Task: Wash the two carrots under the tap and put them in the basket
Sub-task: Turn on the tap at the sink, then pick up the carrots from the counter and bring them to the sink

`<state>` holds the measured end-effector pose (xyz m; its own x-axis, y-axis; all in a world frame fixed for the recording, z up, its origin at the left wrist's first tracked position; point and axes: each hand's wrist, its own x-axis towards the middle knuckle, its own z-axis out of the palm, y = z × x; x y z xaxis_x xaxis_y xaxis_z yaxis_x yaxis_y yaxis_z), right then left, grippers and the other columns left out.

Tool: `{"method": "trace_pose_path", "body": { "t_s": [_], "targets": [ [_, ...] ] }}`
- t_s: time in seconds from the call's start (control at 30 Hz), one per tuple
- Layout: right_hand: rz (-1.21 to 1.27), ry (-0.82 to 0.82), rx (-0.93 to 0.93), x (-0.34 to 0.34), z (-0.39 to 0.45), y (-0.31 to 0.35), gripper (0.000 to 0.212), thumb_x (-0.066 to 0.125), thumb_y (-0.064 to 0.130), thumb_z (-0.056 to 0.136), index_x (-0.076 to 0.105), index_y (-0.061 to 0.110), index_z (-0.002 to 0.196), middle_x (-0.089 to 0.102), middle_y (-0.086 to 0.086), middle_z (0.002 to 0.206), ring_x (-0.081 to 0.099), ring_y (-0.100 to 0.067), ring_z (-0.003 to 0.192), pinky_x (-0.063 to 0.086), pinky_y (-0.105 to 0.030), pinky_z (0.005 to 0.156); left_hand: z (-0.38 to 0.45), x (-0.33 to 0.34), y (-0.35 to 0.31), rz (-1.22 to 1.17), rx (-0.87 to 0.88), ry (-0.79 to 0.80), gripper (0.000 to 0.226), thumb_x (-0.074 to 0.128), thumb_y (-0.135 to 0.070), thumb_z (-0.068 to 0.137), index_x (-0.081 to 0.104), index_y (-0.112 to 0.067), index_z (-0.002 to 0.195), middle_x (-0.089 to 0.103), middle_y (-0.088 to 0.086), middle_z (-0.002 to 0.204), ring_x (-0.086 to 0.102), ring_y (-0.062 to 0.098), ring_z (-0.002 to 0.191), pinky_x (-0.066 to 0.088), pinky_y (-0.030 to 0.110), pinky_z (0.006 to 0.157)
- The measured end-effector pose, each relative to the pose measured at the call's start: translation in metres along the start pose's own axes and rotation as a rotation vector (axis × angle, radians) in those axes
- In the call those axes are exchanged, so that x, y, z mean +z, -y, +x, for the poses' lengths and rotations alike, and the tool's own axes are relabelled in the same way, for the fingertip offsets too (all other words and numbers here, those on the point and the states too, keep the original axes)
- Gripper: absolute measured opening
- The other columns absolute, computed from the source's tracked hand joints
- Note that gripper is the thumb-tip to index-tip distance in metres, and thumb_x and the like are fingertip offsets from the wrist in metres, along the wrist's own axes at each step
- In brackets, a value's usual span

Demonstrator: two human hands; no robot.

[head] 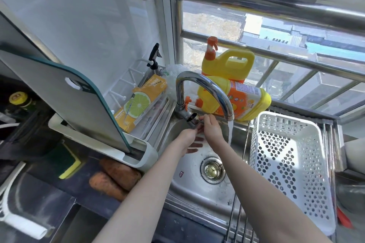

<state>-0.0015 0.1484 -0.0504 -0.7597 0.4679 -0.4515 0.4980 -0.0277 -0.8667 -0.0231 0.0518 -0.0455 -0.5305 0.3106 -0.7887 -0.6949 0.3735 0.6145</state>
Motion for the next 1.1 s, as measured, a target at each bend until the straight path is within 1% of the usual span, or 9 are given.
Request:
{"method": "trace_pose_path", "body": {
  "t_s": [0.23,0.33,0.43,0.5,0.6,0.67,0.8,0.93,1.1],
  "targets": [
    [0.045,0.157,0.139,-0.026,-0.027,-0.025,0.035,0.026,0.032,0.107,0.057,0.017,0.111,0.066,-0.012,0.088,0.058,-0.021,0.067,0.05,-0.03,0.067,-0.011,-0.022,0.026,0.151,-0.04,-0.03,0.023,0.047,-0.027,0.097,0.058,-0.012,0.111,0.061,-0.001,0.084,0.056,0.012,0.067,0.041,0.024,0.06],
    [-0.26,0.295,0.185,-0.027,-0.044,-0.039,0.027,0.035,0.003,0.1,0.059,0.004,0.112,0.063,-0.011,0.093,0.057,-0.02,0.069,0.045,-0.019,0.053,-0.018,-0.032,0.048,0.231,-0.016,-0.039,0.017,0.047,-0.021,0.096,0.057,-0.012,0.106,0.06,0.001,0.083,0.053,0.011,0.061,0.035,0.021,0.052],
    [-0.522,0.357,0.068,-0.01,-0.067,-0.051,0.048,0.036,-0.017,0.082,0.059,0.008,0.117,0.059,-0.01,0.112,0.058,-0.022,0.095,0.047,-0.024,0.066,-0.03,-0.046,0.079,0.256,0.116,-0.104,0.01,0.052,-0.009,0.093,0.06,-0.016,0.091,0.063,0.01,0.091,0.055,0.013,0.061,0.042,0.028,0.058],
    [-0.595,0.311,-0.055,0.008,-0.09,-0.054,0.04,0.043,-0.008,0.084,0.06,0.013,0.114,0.059,-0.004,0.114,0.056,-0.019,0.101,0.043,-0.026,0.073,-0.046,-0.055,0.099,0.248,0.196,-0.173,0.014,0.056,-0.004,0.091,0.061,-0.017,0.088,0.064,0.009,0.088,0.058,0.012,0.061,0.049,0.029,0.066],
    [-0.678,0.227,-0.29,0.035,-0.128,-0.054,0.019,0.055,0.016,0.089,0.063,0.02,0.106,0.054,0.006,0.097,0.056,-0.015,0.09,0.034,-0.026,0.067,-0.082,-0.066,0.131,0.208,0.259,-0.264,0.01,0.059,-0.005,0.09,0.064,-0.014,0.087,0.061,0.0,0.069,0.055,0.012,0.052,0.047,0.023,0.055],
    [-0.753,0.261,-0.358,0.058,-0.15,-0.049,0.022,0.057,0.032,0.09,0.061,0.022,0.109,0.058,0.005,0.095,0.058,-0.017,0.094,0.033,-0.028,0.067,-0.109,-0.075,0.154,0.238,0.294,-0.473,0.015,0.062,-0.013,0.088,0.063,-0.02,0.075,0.058,-0.005,0.058,0.053,0.01,0.048,0.042,0.025,0.052],
    [-0.913,0.367,-0.255,0.103,-0.17,-0.055,0.053,0.06,0.055,0.084,0.049,0.023,0.126,0.067,-0.008,0.111,0.061,-0.031,0.106,0.046,-0.036,0.078,-0.15,-0.104,0.194,0.243,0.184,-0.813,0.02,0.06,-0.026,0.088,0.059,-0.022,0.069,0.063,-0.005,0.065,0.06,0.023,0.07,0.038,0.03,0.057],
    [-0.675,0.357,-0.132,0.126,-0.174,-0.07,0.07,0.069,0.057,0.075,0.044,0.02,0.129,0.065,-0.003,0.121,0.059,-0.028,0.112,0.042,-0.032,0.077,-0.161,-0.136,0.223,0.039,0.083,-0.921,0.013,0.06,-0.026,0.087,0.066,-0.022,0.076,0.069,-0.002,0.072,0.065,0.023,0.077,0.048,0.032,0.065],
    [-0.391,0.269,-0.089,0.146,-0.173,-0.075,0.073,0.076,0.058,0.066,0.05,0.026,0.127,0.065,0.006,0.118,0.061,-0.017,0.109,0.049,-0.033,0.089,-0.171,-0.156,0.231,-0.056,0.103,-0.972,0.017,0.059,-0.022,0.089,0.066,-0.013,0.077,0.066,-0.001,0.066,0.06,0.008,0.062,0.038,0.025,0.053]
  ]
}}
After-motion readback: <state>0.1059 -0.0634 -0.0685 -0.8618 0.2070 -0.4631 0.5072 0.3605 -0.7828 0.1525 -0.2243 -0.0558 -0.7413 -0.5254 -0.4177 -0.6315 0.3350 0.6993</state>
